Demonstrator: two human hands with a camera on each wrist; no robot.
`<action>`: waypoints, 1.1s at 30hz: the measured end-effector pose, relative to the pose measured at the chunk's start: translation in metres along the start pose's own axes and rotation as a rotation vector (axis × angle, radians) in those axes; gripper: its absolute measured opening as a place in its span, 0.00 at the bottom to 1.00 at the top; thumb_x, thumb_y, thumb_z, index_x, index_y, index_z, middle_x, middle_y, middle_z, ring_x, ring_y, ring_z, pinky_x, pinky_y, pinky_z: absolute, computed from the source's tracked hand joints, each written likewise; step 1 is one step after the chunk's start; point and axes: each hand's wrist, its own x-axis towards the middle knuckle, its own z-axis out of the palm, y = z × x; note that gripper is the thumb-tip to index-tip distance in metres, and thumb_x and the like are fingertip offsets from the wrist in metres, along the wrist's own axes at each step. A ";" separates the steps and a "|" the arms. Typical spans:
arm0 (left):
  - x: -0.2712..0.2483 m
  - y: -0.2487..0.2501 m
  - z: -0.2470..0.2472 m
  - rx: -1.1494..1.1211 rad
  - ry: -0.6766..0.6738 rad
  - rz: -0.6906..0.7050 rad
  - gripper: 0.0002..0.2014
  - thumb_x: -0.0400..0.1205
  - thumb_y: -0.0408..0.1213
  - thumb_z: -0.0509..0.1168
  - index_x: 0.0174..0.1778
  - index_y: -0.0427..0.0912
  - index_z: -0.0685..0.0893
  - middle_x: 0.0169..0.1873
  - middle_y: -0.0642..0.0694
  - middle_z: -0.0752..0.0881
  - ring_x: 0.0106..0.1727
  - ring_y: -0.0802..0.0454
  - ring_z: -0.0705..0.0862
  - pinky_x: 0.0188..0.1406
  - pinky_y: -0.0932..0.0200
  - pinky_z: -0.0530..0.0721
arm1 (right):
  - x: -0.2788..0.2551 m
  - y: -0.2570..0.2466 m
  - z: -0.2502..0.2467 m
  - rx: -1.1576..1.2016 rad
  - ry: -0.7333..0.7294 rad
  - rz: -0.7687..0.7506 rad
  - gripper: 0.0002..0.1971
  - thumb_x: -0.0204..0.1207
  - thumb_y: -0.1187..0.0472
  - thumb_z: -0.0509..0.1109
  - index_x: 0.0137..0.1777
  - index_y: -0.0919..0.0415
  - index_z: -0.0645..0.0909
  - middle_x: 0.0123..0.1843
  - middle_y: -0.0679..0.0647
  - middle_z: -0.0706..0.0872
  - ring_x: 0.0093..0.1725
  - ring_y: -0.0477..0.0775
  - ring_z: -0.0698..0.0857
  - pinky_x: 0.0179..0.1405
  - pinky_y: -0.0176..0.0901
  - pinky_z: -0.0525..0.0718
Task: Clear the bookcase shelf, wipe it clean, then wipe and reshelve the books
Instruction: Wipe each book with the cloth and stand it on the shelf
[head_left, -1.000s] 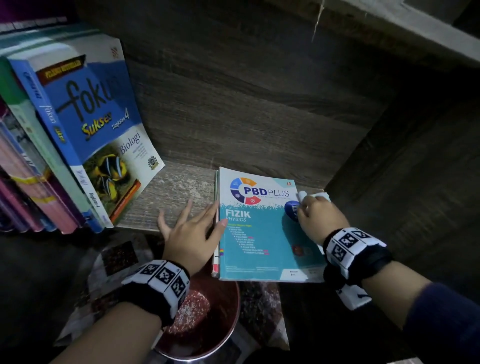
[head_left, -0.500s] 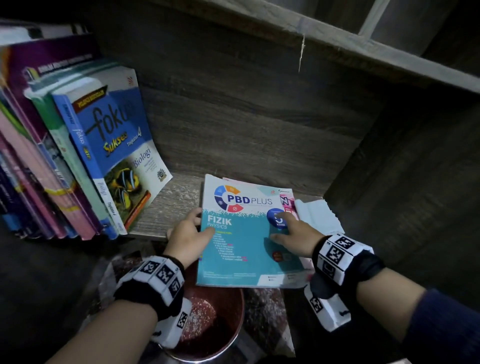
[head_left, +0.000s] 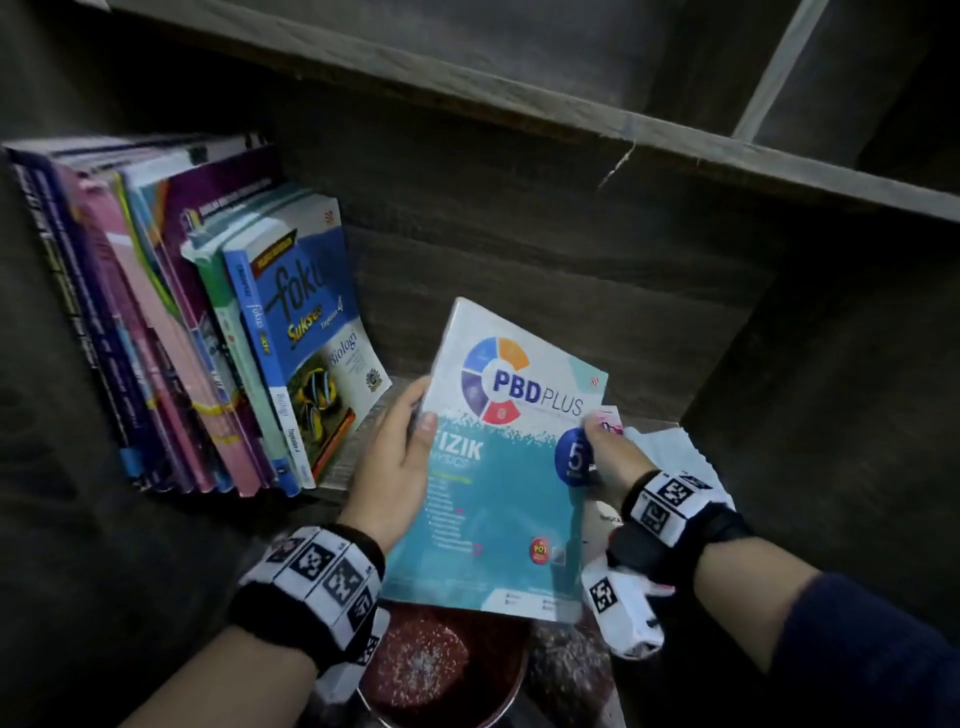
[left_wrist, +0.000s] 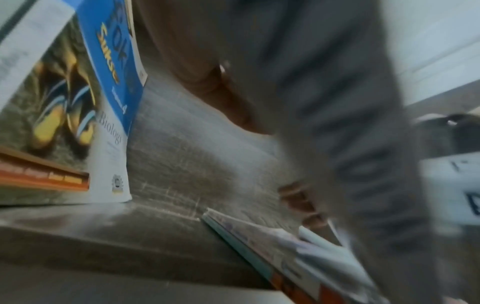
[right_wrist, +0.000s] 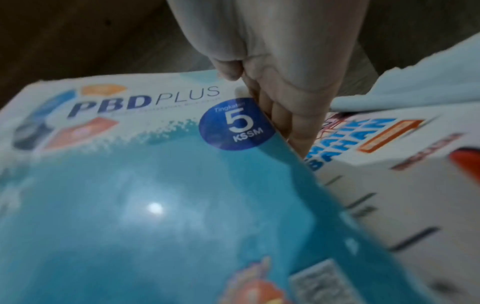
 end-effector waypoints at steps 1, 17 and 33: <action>0.000 0.007 -0.003 -0.003 0.018 0.041 0.22 0.84 0.55 0.54 0.72 0.53 0.74 0.67 0.49 0.83 0.68 0.47 0.81 0.67 0.35 0.78 | -0.001 -0.008 0.001 0.149 -0.004 0.032 0.23 0.81 0.37 0.55 0.52 0.56 0.79 0.62 0.61 0.84 0.61 0.62 0.84 0.60 0.58 0.83; 0.010 0.019 -0.078 0.152 0.487 0.221 0.22 0.85 0.48 0.56 0.78 0.61 0.70 0.71 0.55 0.79 0.70 0.56 0.79 0.67 0.50 0.81 | 0.013 -0.147 0.128 0.592 -0.203 -0.314 0.17 0.86 0.47 0.56 0.59 0.57 0.82 0.57 0.57 0.89 0.54 0.57 0.88 0.64 0.56 0.83; 0.019 -0.012 -0.090 0.840 0.652 0.526 0.30 0.84 0.38 0.62 0.82 0.44 0.62 0.45 0.45 0.74 0.44 0.47 0.71 0.54 0.62 0.63 | 0.023 -0.191 0.217 0.255 -0.138 -0.674 0.14 0.86 0.55 0.59 0.65 0.56 0.81 0.63 0.55 0.84 0.63 0.58 0.82 0.69 0.54 0.77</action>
